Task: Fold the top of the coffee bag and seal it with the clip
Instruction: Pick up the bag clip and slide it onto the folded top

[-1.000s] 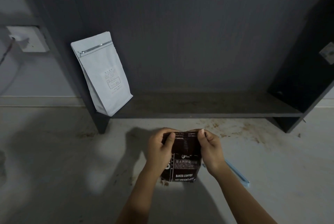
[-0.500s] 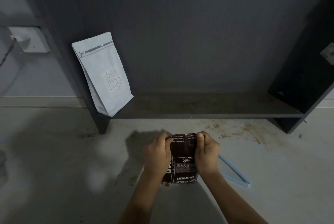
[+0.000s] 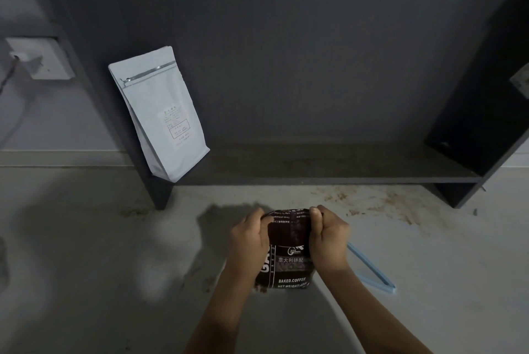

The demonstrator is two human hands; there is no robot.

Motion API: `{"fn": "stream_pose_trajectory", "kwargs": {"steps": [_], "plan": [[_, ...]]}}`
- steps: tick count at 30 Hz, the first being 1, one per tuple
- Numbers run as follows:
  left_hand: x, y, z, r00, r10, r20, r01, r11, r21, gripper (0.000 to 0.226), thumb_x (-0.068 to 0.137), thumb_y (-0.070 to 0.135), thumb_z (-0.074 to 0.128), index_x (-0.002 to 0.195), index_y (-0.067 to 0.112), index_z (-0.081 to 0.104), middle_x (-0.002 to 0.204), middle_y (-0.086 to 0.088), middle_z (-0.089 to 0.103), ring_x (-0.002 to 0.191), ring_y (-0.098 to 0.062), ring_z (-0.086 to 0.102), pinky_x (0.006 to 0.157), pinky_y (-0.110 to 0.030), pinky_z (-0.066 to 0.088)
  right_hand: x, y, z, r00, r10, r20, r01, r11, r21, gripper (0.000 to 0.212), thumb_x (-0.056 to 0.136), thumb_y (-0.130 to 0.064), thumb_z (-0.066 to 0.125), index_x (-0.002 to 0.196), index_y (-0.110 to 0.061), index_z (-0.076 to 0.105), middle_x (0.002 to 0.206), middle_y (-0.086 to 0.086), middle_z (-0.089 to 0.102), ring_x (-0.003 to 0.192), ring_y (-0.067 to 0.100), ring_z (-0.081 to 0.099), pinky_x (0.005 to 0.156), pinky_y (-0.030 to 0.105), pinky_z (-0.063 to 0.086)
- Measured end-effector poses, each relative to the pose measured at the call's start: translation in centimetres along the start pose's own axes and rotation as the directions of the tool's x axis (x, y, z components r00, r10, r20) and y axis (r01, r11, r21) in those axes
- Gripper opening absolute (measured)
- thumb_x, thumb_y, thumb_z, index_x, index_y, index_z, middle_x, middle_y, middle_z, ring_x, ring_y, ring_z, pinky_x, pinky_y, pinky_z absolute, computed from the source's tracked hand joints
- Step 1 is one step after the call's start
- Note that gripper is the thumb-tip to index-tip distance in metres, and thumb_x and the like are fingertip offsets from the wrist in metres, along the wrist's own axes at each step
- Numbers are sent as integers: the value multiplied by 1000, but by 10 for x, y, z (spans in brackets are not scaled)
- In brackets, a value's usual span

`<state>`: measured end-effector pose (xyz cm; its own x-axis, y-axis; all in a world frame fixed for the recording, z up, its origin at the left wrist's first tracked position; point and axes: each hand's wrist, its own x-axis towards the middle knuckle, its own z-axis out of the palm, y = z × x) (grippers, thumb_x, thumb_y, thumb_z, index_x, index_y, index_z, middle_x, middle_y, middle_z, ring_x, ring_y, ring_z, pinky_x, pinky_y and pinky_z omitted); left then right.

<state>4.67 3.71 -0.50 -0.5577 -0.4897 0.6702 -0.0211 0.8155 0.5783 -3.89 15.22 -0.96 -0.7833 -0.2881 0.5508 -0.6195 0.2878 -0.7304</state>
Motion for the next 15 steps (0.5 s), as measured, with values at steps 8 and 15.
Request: {"fn": "stream_pose_trajectory", "kwargs": {"steps": [8,15], "plan": [[3,6,5,913,-285,291,391,814,-429,35,58,37,80,85,34,58,87,21,68,75,0,65,62,-10,49,-5,1,-3,1000,15,-15,-14,997,80,43,92,-34,31,54,-17,42,46,-11,36,39,6,36,41,15,27],[2,-6,8,804,-356,477,567,700,-433,36,55,8,89,74,31,68,70,15,74,71,-2,71,62,-16,53,3,10,-26,977,28,211,-80,967,243,44,92,-42,35,59,-17,50,51,-8,49,47,6,46,42,16,33]]}}
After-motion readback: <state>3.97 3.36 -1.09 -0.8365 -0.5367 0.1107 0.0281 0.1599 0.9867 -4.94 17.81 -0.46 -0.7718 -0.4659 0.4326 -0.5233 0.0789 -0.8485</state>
